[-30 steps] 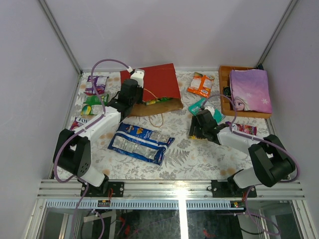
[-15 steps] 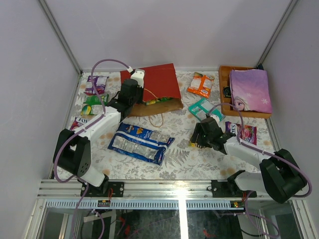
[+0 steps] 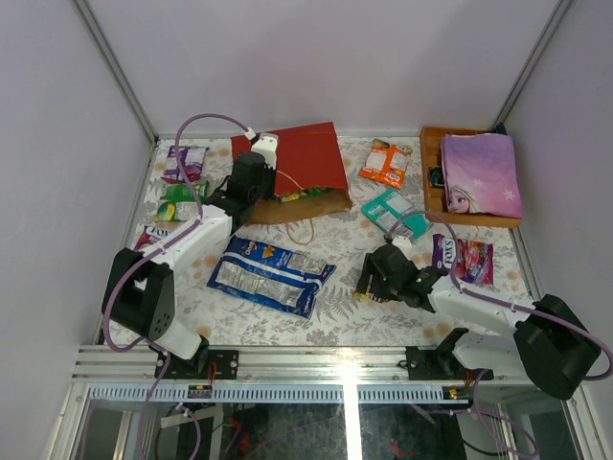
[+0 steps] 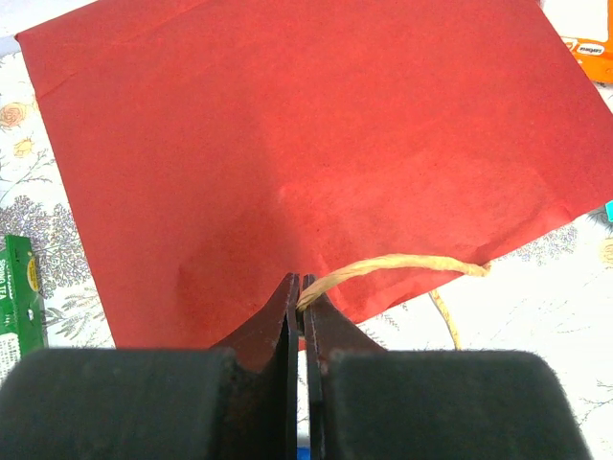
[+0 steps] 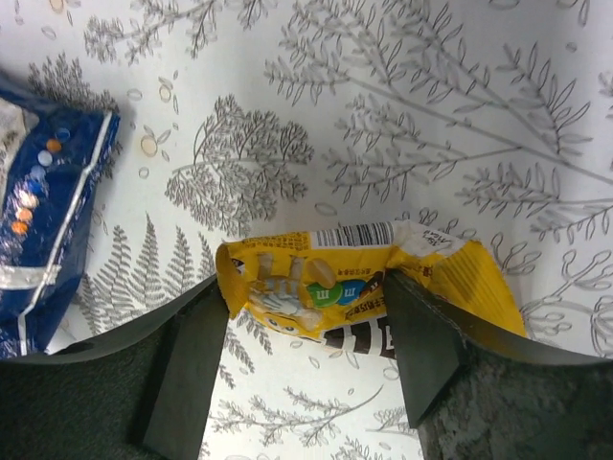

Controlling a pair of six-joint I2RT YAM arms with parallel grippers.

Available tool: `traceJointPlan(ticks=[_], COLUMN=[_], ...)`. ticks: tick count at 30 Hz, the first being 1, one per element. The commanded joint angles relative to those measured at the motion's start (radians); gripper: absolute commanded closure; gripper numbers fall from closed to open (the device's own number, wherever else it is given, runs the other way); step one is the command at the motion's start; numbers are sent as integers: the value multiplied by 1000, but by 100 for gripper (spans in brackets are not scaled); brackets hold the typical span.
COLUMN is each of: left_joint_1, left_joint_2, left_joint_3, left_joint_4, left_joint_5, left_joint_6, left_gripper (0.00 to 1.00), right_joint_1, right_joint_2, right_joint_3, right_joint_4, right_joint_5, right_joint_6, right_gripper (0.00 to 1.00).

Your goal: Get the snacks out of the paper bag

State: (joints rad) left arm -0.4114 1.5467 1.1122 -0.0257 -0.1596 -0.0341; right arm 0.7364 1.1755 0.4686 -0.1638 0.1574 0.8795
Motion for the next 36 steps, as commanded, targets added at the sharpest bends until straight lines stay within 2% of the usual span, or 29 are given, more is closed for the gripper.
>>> traceJointPlan(ticks=[1,4,7,9,12,16,22,26,30,36], left_joint_1=[9,10,10,11,15,17,23,25,28,34], left_joint_2=[-5,-6,-2,7,31,79,74,55,56,64], left_joint_3=[8,9,12,26,56,110,128,122,124,132], left_joint_4=[50,48,44,32,4,-53,-77,-72,-80,-89], left_joint_5=[12,12,15,7,12,23,53,91,91,104], left_joint_6=[-1,-1,-5,-9,-27,-47,-61,-74,-78,-79], left_gripper=[100,99,98,98,96,96,96,96,96,96], right_joint_1=[66,94,115,126,128,127,126,101,48,37], right_joint_2=[25,36,72,131,238,372,555,659,784,922], right_joint_3=[44,176,314,370,435,460,425,444,483,603], right_joint_4=[-214,-246,-205,-125,51,389,886,991,1072,1033], right_joint_5=[80,210,285,284,199,84,187,256,218,273], right_joint_6=[33,-37,-110,-143,-140,-22,202,341,542,631], right_gripper=[25,17,12,9,9,9,13,16,22,26])
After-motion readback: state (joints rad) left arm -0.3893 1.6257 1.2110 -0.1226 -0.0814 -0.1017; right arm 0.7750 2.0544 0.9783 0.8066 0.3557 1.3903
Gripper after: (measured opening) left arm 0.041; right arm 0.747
